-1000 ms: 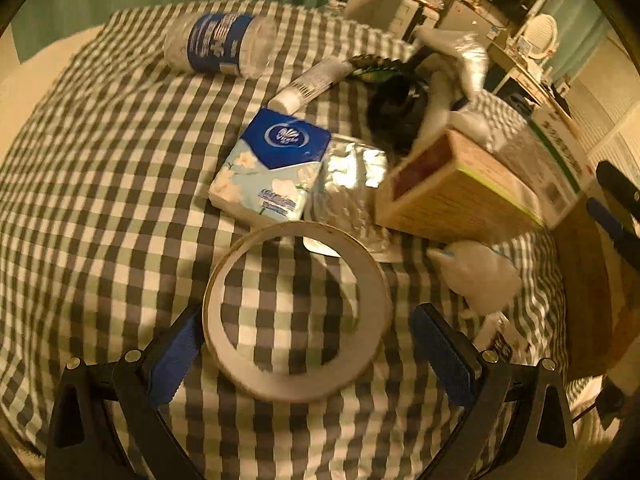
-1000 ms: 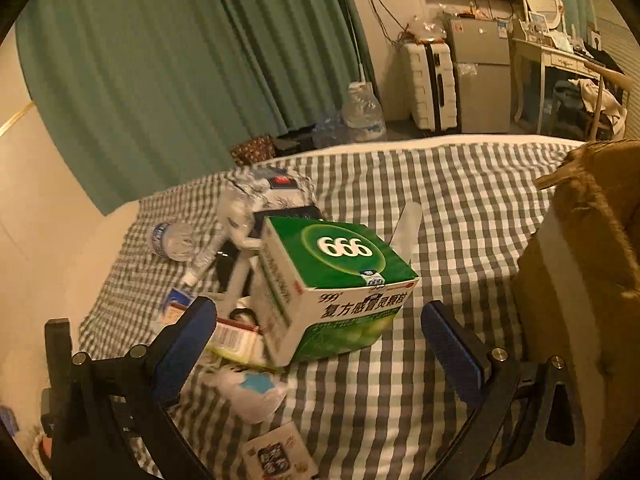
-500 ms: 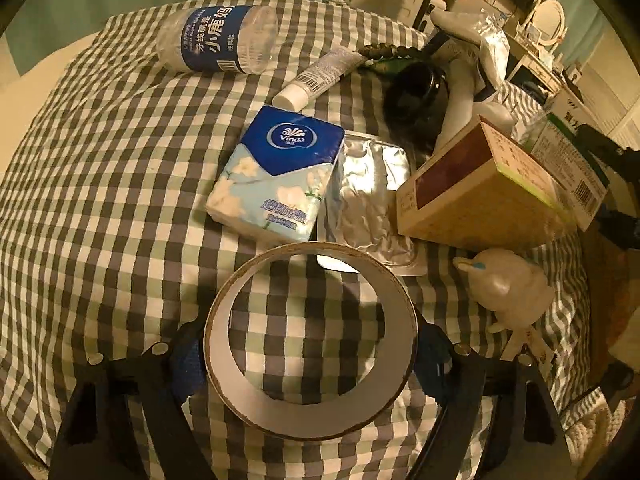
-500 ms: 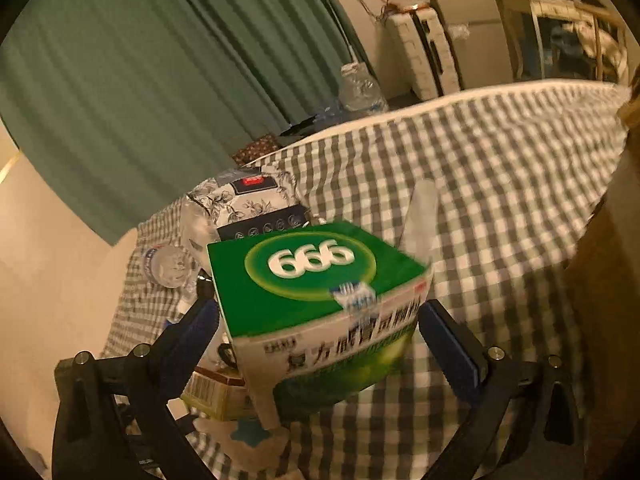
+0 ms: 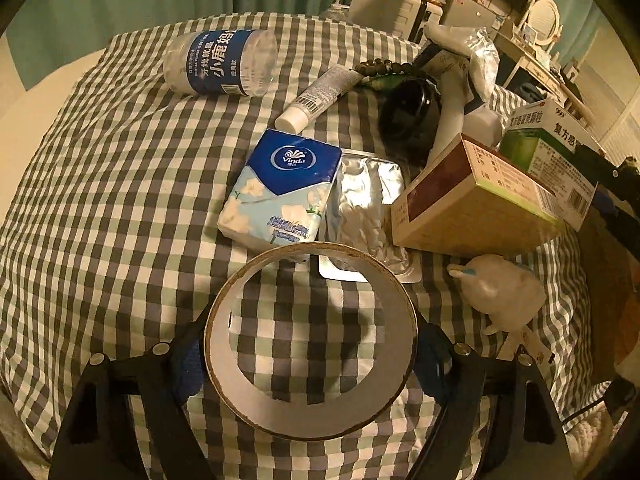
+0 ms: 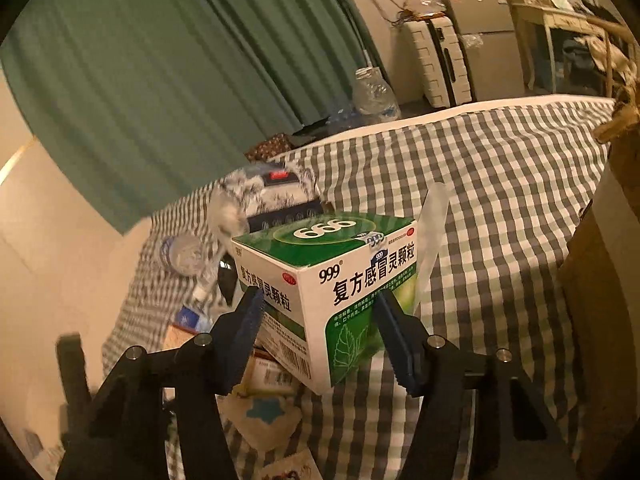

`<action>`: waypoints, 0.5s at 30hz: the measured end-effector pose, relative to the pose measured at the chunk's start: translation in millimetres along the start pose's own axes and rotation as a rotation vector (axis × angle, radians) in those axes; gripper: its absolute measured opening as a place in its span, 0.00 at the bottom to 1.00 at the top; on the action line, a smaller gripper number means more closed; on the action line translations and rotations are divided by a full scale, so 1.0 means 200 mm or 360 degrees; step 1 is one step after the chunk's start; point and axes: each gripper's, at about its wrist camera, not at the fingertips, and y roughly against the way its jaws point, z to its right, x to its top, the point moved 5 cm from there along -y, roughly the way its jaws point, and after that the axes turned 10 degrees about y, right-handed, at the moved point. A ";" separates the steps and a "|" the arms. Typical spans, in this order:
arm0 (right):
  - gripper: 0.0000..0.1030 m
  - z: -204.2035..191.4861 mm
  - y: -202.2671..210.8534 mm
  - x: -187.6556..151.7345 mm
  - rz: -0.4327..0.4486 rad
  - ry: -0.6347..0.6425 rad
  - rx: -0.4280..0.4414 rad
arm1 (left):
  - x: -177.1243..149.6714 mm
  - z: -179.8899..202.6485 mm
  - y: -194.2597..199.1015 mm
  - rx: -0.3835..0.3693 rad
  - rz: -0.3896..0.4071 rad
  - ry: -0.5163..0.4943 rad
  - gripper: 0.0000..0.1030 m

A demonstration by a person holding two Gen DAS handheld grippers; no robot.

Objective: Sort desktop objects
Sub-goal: 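Carry the tape roll and green box to the cardboard box and release both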

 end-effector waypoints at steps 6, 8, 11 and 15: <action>0.86 -0.04 0.00 0.03 -0.0002 -0.0109 -0.0138 | 0.07 0.03 -0.09 0.0011 -0.0036 0.0032 0.82; 0.90 -0.10 0.02 0.06 0.0016 -0.0082 -0.0266 | 0.09 0.05 -0.12 0.0008 -0.0043 0.0036 0.82; 0.93 -0.22 -0.01 0.09 -0.0020 -0.0079 -0.0418 | 0.12 0.06 -0.16 0.0009 -0.0053 0.0046 0.82; 0.94 -0.29 -0.08 0.10 -0.0066 -0.0096 -0.0662 | 0.11 0.02 -0.14 0.0007 -0.0045 0.0088 0.82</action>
